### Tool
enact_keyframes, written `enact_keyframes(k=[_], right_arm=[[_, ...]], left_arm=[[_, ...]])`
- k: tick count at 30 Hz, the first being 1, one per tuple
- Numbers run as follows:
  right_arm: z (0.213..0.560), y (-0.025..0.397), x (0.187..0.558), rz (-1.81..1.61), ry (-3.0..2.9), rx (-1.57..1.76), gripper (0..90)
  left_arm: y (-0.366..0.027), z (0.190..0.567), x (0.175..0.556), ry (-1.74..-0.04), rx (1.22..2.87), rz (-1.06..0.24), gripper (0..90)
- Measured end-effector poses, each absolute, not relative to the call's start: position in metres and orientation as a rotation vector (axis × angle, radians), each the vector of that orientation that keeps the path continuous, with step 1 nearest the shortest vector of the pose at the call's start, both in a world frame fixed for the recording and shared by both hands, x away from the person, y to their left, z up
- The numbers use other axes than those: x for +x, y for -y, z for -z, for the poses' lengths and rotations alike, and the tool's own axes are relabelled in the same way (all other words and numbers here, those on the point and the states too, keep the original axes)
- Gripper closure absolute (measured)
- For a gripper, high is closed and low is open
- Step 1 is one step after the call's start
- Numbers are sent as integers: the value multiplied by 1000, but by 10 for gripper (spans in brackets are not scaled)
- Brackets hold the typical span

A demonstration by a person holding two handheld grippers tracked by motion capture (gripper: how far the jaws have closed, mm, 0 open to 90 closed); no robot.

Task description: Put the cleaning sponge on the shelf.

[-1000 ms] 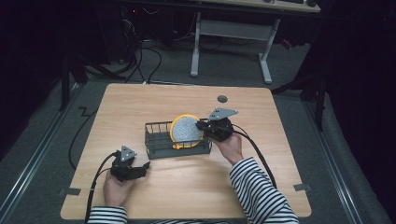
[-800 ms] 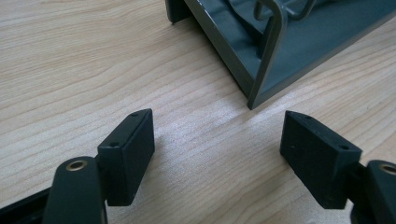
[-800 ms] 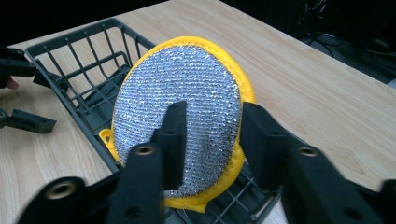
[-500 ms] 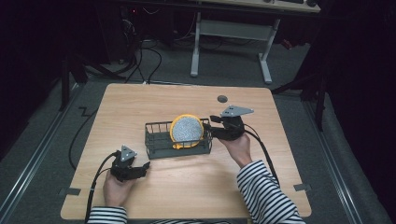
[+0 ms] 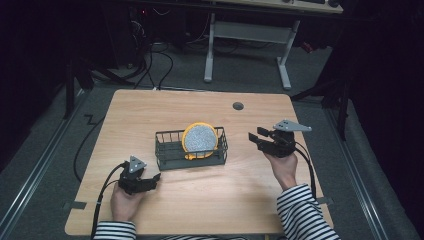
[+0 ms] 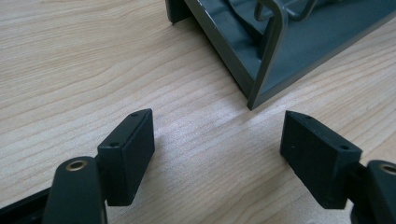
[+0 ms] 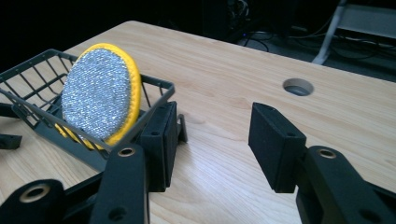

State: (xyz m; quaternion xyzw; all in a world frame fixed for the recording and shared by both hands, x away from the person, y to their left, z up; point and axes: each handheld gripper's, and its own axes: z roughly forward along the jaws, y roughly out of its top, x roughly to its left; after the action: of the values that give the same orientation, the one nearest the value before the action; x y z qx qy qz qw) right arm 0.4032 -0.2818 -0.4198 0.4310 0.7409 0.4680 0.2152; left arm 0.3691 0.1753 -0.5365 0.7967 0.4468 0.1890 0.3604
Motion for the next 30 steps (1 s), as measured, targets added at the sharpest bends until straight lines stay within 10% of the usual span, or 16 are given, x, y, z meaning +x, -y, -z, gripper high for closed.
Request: enact_keyframes(k=[30], right_arm=[[464,352,348,-1314,-1863,1440,512]], left_arm=[[-175,536,369,-1152,2053,-487,265]])
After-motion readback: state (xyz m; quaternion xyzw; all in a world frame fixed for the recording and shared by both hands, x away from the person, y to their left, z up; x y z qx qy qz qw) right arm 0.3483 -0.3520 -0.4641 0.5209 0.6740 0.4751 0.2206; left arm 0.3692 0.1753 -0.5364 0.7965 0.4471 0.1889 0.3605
